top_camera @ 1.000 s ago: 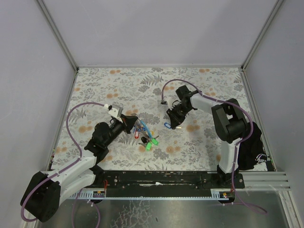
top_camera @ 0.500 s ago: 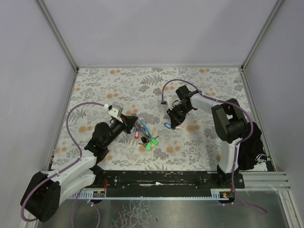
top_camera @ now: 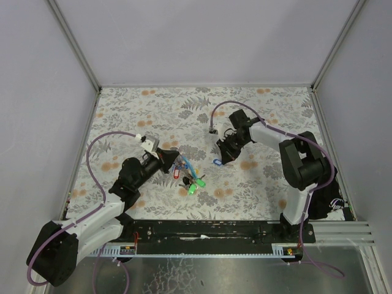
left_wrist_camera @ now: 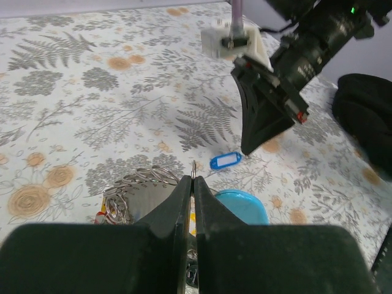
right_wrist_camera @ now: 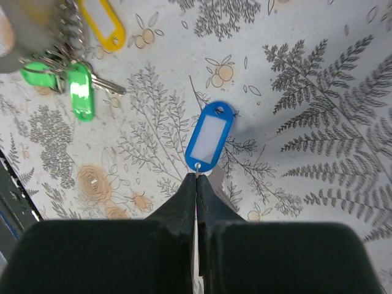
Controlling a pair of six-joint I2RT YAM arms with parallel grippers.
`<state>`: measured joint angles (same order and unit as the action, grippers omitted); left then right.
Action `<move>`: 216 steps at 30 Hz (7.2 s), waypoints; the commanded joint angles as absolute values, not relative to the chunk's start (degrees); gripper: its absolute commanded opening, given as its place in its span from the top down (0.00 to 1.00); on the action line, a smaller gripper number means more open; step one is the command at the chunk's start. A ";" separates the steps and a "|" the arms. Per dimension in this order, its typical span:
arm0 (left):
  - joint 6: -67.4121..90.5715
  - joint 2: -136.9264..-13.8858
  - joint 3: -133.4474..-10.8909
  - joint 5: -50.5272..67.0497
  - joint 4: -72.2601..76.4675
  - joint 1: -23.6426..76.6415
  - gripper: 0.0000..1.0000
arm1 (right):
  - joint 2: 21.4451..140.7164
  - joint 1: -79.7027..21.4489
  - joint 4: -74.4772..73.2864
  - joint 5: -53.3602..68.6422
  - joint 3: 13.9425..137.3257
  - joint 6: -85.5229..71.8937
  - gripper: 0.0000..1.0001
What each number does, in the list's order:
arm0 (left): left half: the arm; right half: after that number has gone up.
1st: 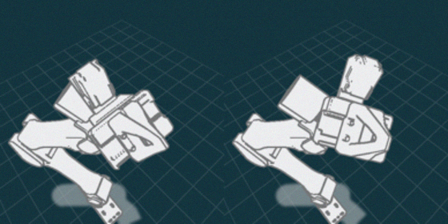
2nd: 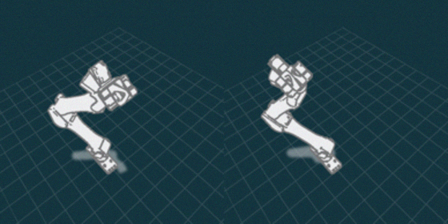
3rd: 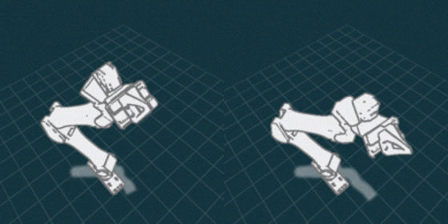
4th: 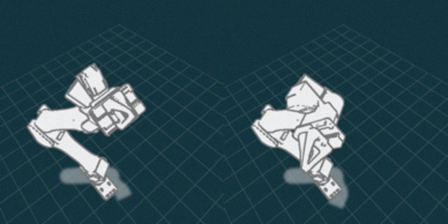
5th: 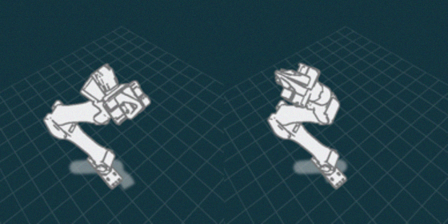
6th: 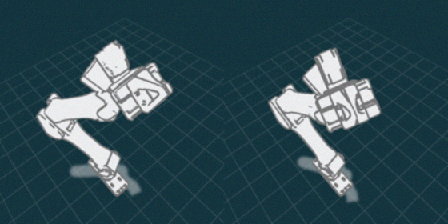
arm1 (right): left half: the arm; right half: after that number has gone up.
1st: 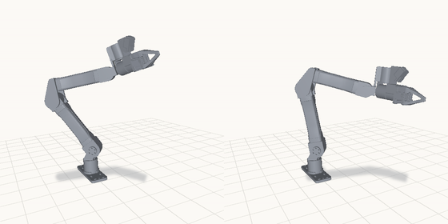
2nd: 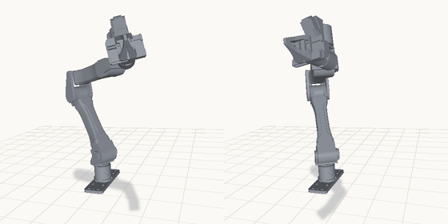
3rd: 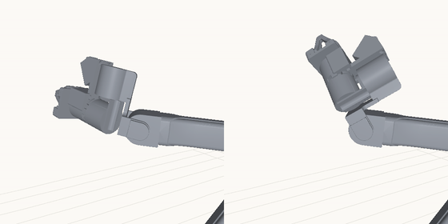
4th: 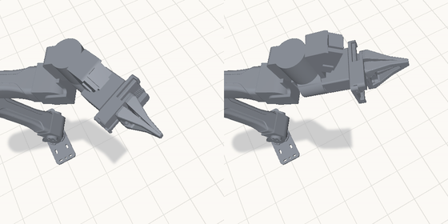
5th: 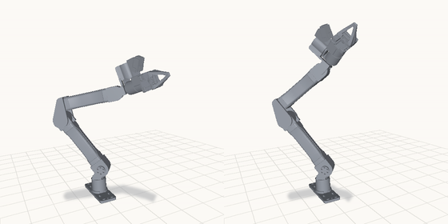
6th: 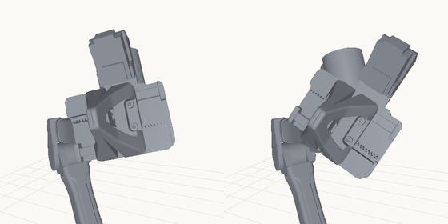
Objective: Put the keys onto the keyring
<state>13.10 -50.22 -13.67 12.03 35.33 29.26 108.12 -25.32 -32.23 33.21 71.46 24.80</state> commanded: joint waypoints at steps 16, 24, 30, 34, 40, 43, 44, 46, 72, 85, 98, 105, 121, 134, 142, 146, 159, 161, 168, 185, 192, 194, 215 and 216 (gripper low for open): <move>13.03 -51.99 -11.95 25.85 51.16 29.53 0.98 | 78.73 -25.01 -9.47 44.76 56.92 23.21 1.00; 13.08 -55.89 -11.84 29.89 57.79 29.53 1.00 | 75.34 -25.65 3.52 52.19 51.86 18.96 1.00; 14.18 -59.93 -13.28 35.38 62.79 29.54 1.00 | 75.03 -28.39 7.35 54.05 50.77 18.37 1.00; 14.37 -60.64 -13.94 37.87 64.14 29.56 1.00 | 75.35 -29.94 11.08 55.44 49.73 16.83 1.00; 13.82 -59.42 -13.27 39.03 64.07 29.55 1.00 | 75.89 -31.52 12.91 56.63 48.52 16.17 1.00; 14.00 -59.49 -12.97 39.26 64.57 29.55 1.00 | 76.38 -32.06 13.33 57.67 48.42 16.21 1.00; 14.16 -59.55 -12.82 39.34 64.98 29.53 1.00 | 76.52 -32.28 13.30 57.98 48.43 16.44 1.00; 14.55 -59.87 -12.75 39.57 65.64 29.54 1.00 | 76.84 -32.82 13.25 58.45 48.35 16.95 1.00; 17.44 -62.93 -12.30 40.75 70.46 29.58 1.00 | 78.30 -35.86 14.27 58.47 47.60 18.61 1.00; 17.97 -64.07 -12.79 41.27 70.93 29.53 1.00 | 78.16 -36.56 11.21 59.24 48.56 20.86 1.00; 18.54 -64.24 -13.05 42.02 71.28 29.53 1.00 | 77.96 -37.00 10.59 58.49 48.86 21.64 1.00; 19.02 -64.45 -13.15 42.66 71.63 29.53 1.00 | 77.69 -37.22 10.97 58.45 48.86 21.80 1.00; 18.72 -63.52 -13.00 41.64 70.52 29.52 1.00 | 76.99 -37.35 7.00 54.85 48.68 24.08 1.00; 19.07 -64.11 -13.35 42.49 70.40 29.54 1.00 | 76.18 -37.35 9.31 57.35 48.46 22.93 1.00; 19.46 -64.84 -13.67 43.28 70.75 29.53 1.00 | 75.86 -37.35 10.48 57.73 48.45 22.64 1.00; 19.60 -64.87 -13.71 43.38 70.80 29.54 1.00 | 75.93 -37.30 10.48 57.91 48.43 22.47 1.00; 19.69 -65.34 -13.80 43.33 71.10 29.53 1.00 | 75.67 -37.44 10.13 58.82 48.46 22.42 1.00; 19.51 -65.10 -13.74 43.35 71.06 29.53 1.00 | 75.74 -37.44 9.26 58.44 48.48 23.01 1.00; 18.09 -63.26 -13.33 43.18 69.36 29.54 1.00 | 74.44 -37.42 4.25 56.69 48.61 25.93 1.00; 20.80 -64.55 -12.99 45.31 73.78 29.55 1.00 | 74.39 -37.41 7.21 57.89 48.32 24.26 1.00; 21.44 -65.44 -13.09 45.75 74.78 29.53 1.00 | 74.62 -37.40 7.29 58.73 48.43 24.25 1.00; 21.46 -65.48 -13.18 45.71 74.79 29.53 1.00 | 74.62 -37.44 7.21 59.17 48.51 24.26 1.00; 21.33 -65.48 -13.17 45.66 74.35 29.53 1.00 | 74.44 -37.44 5.65 60.29 48.74 24.80 1.00; 21.33 -65.50 -13.24 45.70 74.33 29.53 1.00 | 74.44 -37.44 5.81 60.25 48.70 24.78 1.00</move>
<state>21.02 -65.63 -11.53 45.19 68.18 29.26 75.18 -36.82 5.04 58.19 47.35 24.60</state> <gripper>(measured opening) 0.007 0.011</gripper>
